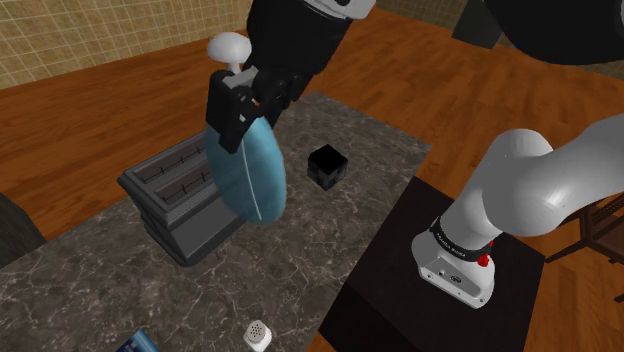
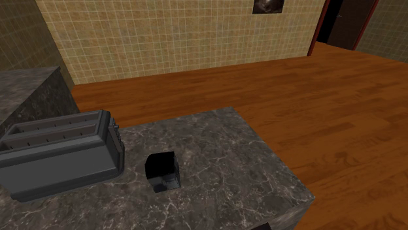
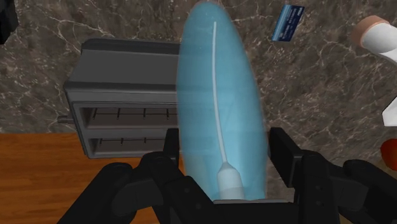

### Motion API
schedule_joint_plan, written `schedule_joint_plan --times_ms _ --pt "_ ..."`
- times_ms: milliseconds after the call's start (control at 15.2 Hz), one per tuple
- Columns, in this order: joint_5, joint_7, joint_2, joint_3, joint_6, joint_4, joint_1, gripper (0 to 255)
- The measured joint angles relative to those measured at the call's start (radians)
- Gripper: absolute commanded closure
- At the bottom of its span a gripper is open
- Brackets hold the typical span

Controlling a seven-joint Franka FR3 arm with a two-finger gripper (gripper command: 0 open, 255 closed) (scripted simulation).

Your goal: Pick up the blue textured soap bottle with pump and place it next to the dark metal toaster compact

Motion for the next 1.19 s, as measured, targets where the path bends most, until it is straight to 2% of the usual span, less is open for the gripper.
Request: schedule_joint_plan --times_ms 1188 --pt "0.034 0.009 0.027 0.068 0.245 -0.217 0.012 255"
